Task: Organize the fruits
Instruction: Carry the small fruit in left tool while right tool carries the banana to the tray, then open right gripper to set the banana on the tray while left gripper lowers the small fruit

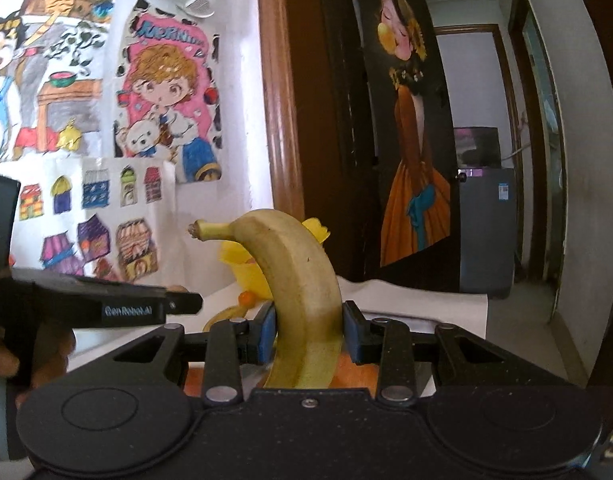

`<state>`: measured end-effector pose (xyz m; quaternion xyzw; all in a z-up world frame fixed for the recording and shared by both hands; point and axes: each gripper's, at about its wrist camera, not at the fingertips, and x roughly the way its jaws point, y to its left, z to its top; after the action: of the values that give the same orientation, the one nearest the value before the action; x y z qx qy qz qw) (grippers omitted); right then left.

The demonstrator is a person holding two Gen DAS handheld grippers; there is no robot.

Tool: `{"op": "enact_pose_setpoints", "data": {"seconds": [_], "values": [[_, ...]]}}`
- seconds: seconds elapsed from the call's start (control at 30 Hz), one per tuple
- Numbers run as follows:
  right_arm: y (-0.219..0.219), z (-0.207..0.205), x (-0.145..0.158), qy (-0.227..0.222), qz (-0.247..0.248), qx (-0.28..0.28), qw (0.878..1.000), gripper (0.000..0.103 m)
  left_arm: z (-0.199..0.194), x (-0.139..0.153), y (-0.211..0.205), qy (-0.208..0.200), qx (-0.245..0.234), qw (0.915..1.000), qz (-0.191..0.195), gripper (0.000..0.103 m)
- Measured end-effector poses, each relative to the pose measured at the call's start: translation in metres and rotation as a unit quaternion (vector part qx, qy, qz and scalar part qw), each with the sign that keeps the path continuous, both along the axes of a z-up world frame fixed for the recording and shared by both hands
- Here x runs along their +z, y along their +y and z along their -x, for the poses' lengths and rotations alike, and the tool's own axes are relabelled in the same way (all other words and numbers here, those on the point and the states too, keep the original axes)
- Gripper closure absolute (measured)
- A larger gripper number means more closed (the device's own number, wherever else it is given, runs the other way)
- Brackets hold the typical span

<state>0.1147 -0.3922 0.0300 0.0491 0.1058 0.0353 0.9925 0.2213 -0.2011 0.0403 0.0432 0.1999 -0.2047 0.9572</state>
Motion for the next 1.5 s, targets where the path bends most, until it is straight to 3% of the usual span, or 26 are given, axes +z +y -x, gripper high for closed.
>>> {"op": "enact_pose_setpoints", "data": {"seconds": [0.27, 0.73, 0.97, 1.5], "values": [[-0.018, -0.029, 0.008, -0.029, 0.012, -0.025, 0.999, 0.066, -0.039, -0.017, -0.013, 0.044, -0.002, 0.9990, 0.001, 0.072], [-0.007, -0.059, -0.019, -0.034, 0.024, -0.033, 0.999, 0.066, -0.064, -0.035, -0.026, 0.120, -0.004, 0.9922, -0.032, 0.072], [-0.005, -0.062, -0.021, -0.024, 0.022, -0.035, 0.999, 0.066, -0.063, -0.041, -0.032, 0.132, -0.003, 0.9896, -0.056, 0.071], [0.002, -0.077, -0.028, -0.012, 0.037, -0.032, 0.999, 0.065, -0.064, -0.047, -0.037, 0.142, -0.004, 0.9876, -0.067, 0.071]]}}
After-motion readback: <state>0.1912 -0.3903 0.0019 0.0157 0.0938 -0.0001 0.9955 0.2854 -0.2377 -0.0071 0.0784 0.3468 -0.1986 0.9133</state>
